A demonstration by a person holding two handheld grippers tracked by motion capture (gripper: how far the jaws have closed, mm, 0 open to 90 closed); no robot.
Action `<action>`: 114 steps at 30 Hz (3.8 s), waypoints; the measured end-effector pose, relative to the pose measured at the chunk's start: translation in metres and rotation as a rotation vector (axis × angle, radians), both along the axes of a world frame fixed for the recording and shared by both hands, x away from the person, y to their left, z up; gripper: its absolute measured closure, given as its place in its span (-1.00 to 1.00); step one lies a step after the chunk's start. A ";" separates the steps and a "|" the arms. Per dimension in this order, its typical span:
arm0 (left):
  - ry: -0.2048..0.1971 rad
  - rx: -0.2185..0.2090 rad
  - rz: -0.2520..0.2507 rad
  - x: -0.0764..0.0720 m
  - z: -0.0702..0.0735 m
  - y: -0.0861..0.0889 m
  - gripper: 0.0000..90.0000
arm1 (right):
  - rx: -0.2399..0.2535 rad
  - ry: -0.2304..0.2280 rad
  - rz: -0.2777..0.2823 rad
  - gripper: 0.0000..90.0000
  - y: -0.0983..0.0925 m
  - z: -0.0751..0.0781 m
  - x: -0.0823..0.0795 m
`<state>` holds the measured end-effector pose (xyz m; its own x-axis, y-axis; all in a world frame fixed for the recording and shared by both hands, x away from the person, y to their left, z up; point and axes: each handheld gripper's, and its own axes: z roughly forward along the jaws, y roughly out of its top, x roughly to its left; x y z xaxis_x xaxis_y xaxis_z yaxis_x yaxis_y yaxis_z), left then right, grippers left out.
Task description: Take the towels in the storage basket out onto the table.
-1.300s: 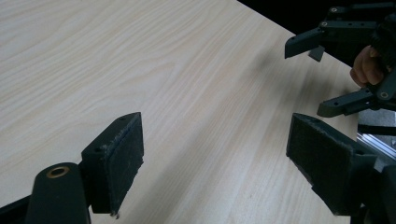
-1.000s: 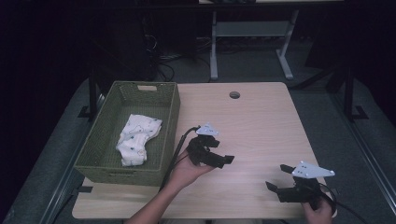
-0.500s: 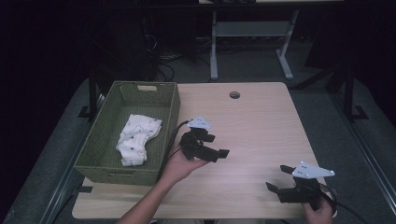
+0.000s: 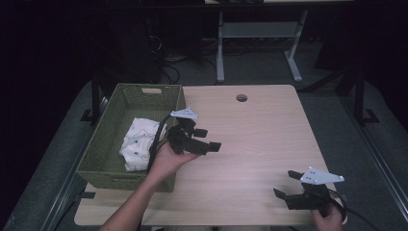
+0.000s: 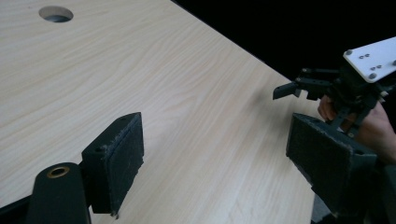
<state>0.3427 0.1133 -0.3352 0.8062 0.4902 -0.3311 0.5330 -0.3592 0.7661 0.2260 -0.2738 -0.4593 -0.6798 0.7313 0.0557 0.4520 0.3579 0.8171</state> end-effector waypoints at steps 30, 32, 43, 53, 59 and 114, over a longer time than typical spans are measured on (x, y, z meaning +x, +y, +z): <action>0.041 -0.032 0.149 0.027 0.009 0.088 -0.52 | -0.013 0.013 0.024 -0.69 0.003 -0.001 -0.001; 0.037 -0.030 0.155 0.027 0.009 0.091 -0.52 | -0.013 0.009 0.024 -0.69 0.003 -0.001 -0.001; 0.056 0.007 0.222 0.032 0.001 0.120 -0.52 | -0.009 0.005 0.027 -0.69 0.003 0.000 -0.002; 0.075 0.019 0.331 0.035 -0.005 0.155 -0.45 | -0.008 0.008 0.033 -0.69 0.004 0.000 -0.002; 0.073 0.108 0.366 0.036 -0.016 0.161 -0.34 | -0.013 0.010 0.037 -0.69 0.003 0.000 -0.003; 0.415 0.621 0.436 0.067 -0.071 0.174 0.73 | 0.001 -0.011 0.042 -0.69 0.006 0.004 -0.007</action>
